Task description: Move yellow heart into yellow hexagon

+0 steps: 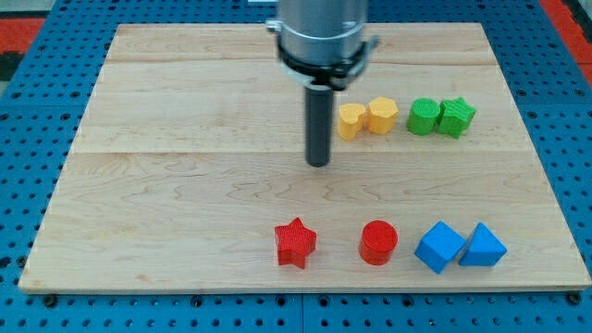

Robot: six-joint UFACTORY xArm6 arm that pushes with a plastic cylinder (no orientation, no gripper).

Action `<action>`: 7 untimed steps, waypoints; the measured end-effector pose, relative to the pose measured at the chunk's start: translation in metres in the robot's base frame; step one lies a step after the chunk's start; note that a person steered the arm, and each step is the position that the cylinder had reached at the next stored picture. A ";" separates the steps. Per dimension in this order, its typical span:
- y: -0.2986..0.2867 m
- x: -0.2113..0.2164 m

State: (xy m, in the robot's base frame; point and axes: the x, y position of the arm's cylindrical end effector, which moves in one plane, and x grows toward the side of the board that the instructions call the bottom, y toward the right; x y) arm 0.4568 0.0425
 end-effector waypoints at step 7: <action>0.051 -0.046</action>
